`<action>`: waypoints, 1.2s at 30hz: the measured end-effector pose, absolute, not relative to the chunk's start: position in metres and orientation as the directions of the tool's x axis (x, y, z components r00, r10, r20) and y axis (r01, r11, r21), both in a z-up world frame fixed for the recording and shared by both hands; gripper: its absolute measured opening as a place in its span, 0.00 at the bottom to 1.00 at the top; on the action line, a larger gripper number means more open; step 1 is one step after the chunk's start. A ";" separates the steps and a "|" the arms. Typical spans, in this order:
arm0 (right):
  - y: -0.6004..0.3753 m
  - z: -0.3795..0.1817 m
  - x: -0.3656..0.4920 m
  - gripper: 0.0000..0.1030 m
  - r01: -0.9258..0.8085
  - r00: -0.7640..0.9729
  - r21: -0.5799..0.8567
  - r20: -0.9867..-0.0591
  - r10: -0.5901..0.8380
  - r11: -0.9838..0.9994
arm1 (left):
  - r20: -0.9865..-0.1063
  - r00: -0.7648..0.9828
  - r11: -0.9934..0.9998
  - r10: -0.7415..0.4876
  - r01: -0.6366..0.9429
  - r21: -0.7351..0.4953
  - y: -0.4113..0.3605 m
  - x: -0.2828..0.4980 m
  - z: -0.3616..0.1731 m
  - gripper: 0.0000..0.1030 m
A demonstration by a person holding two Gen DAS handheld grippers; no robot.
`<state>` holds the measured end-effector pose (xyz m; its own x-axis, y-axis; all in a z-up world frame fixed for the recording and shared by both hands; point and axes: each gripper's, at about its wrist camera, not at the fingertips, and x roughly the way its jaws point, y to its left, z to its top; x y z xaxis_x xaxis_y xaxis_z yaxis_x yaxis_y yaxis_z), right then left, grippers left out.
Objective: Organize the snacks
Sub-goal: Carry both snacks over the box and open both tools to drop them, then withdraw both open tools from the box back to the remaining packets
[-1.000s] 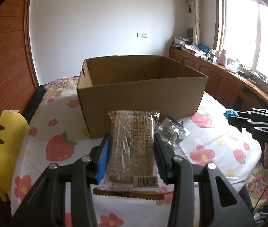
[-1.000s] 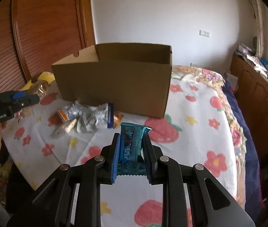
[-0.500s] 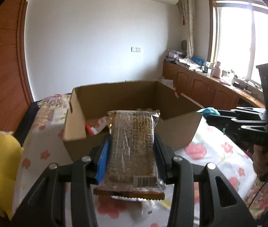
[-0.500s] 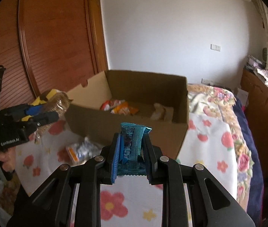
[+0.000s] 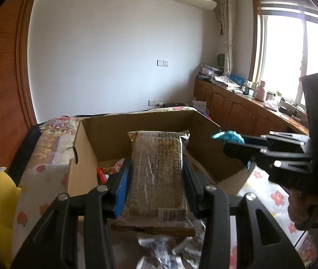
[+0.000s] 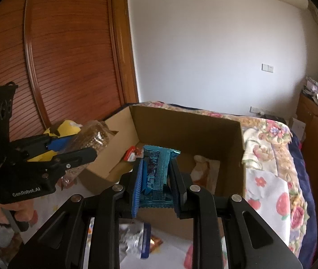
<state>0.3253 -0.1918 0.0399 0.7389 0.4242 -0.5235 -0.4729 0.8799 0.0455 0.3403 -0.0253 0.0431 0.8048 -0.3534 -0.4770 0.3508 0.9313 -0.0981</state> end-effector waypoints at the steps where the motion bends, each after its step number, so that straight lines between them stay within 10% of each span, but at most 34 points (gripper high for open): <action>1: -0.191 0.038 0.330 0.20 -0.473 0.736 0.043 -0.529 0.422 0.880 | -0.477 0.807 0.934 -0.347 0.345 -0.095 -0.025 0.344 0.043 0.41; 32: -0.195 -0.015 0.394 0.22 -0.408 0.682 0.086 -0.633 0.366 0.909 | -0.569 0.759 0.938 -0.317 0.338 -0.073 -0.054 0.399 0.006 0.50; 36: -0.195 -0.012 0.392 0.35 -0.396 0.697 0.063 -0.629 0.345 0.916 | -0.586 0.752 0.944 -0.303 0.321 -0.077 -0.053 0.399 0.003 0.53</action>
